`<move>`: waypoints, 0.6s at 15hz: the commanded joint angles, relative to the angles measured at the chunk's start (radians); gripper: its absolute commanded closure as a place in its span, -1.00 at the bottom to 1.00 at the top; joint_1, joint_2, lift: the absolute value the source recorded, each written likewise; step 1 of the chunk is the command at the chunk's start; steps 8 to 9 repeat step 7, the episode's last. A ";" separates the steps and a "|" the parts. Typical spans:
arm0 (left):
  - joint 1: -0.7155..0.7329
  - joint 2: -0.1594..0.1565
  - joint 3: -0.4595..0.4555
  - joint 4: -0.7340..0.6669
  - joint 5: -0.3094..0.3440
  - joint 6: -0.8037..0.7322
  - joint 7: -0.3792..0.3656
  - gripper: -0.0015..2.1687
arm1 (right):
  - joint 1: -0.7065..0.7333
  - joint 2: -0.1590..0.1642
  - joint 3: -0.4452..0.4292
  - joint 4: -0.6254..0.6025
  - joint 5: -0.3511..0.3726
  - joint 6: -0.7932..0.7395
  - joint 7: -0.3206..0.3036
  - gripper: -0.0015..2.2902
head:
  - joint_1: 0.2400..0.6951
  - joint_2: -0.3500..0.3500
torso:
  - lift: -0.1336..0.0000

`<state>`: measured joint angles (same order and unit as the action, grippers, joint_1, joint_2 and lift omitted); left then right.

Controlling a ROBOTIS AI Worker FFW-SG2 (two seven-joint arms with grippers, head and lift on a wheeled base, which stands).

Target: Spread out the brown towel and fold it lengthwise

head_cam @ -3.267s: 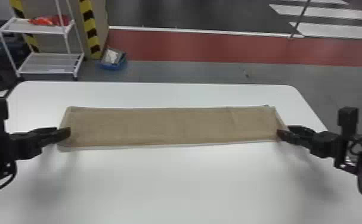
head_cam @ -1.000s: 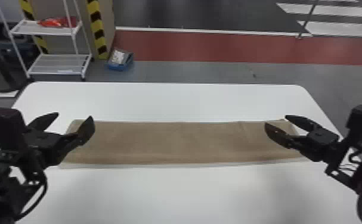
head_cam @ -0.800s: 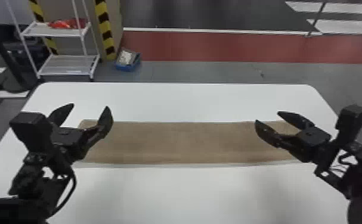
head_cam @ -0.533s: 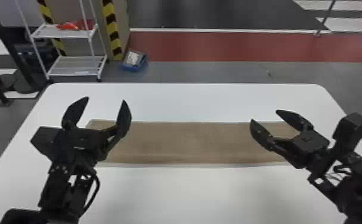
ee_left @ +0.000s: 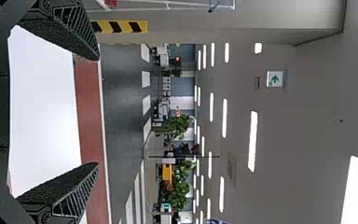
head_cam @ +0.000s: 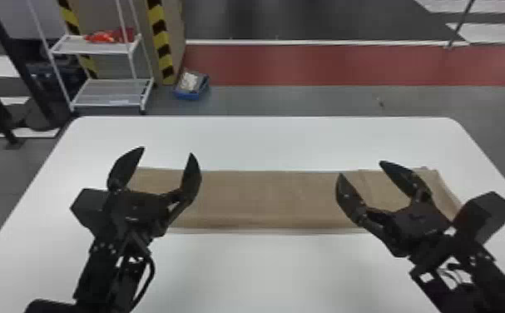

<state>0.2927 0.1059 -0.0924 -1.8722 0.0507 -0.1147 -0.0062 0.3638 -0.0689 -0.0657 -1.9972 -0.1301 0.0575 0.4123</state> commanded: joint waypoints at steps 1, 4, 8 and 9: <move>-0.004 0.000 -0.001 -0.004 -0.002 0.037 0.031 -0.92 | 0.024 0.004 -0.003 -0.035 -0.016 0.019 -0.033 -0.88 | 1.00 0.02 | -0.87; -0.004 0.000 0.002 -0.008 -0.002 0.034 0.034 -0.92 | 0.038 0.012 0.001 -0.045 -0.031 0.015 -0.127 -0.88 | 1.00 0.00 | -0.87; -0.004 0.001 0.002 -0.015 -0.002 0.034 0.034 -0.92 | 0.038 0.012 -0.005 -0.043 -0.043 0.009 -0.138 -0.88 | 1.00 -0.03 | -0.87; -0.004 0.001 0.002 -0.015 -0.002 0.034 0.034 -0.92 | 0.038 0.012 -0.005 -0.043 -0.043 0.009 -0.138 -0.88 | 1.00 -0.03 | -0.87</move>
